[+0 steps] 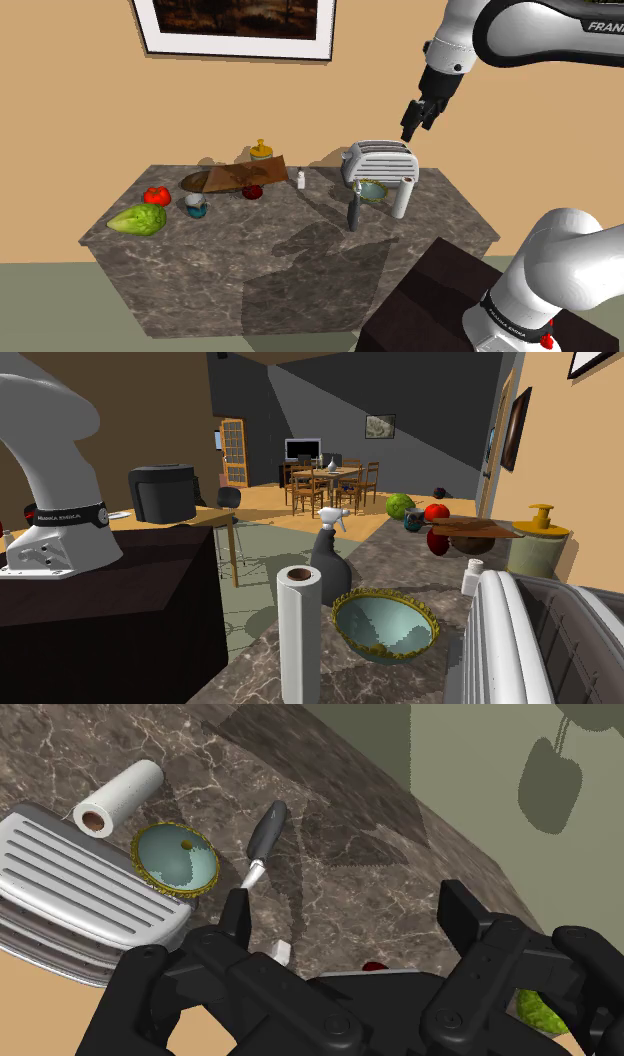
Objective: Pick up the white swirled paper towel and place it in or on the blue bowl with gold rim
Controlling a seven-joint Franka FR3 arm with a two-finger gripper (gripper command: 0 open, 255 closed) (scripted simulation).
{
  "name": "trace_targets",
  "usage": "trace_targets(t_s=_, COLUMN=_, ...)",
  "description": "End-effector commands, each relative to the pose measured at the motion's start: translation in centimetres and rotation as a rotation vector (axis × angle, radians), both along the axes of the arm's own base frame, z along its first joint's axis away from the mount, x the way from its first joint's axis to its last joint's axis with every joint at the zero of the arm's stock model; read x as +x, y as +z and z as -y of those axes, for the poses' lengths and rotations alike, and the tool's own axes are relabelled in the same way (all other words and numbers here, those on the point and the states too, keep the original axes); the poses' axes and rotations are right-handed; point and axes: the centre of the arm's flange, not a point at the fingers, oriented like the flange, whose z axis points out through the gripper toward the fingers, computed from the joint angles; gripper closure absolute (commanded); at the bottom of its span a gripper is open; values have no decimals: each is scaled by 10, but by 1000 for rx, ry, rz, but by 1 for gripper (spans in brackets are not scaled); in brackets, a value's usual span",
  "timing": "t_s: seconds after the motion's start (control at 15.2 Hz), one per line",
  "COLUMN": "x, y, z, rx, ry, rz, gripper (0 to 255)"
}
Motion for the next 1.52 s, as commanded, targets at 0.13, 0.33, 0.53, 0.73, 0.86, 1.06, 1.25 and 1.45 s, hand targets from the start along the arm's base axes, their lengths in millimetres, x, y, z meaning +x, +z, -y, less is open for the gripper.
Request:
trace_targets(t_s=0.13, x=4, y=-17, z=21, rx=1, ry=25, rz=-6, gripper=0)
trace_targets(t_s=0.33, x=10, y=-43, z=51, rx=2, ry=63, rz=-15, gripper=0)
trace_targets(t_s=0.53, x=17, y=-68, z=82, rx=2, ry=101, rz=-25, gripper=0)
trace_targets(t_s=0.73, x=24, y=-94, z=112, rx=3, ry=139, rz=-34, gripper=0)
trace_targets(t_s=0.86, x=30, y=-111, z=132, rx=4, ry=164, rz=-40, gripper=0)
trace_targets(t_s=1.06, x=40, y=-137, z=161, rx=5, ry=202, rz=-49, gripper=0)
trace_targets(t_s=1.25, x=50, y=-163, z=190, rx=6, ry=240, rz=-58, gripper=0)
trace_targets(t_s=1.45, x=61, y=-189, z=219, rx=7, ry=278, rz=-68, gripper=0)
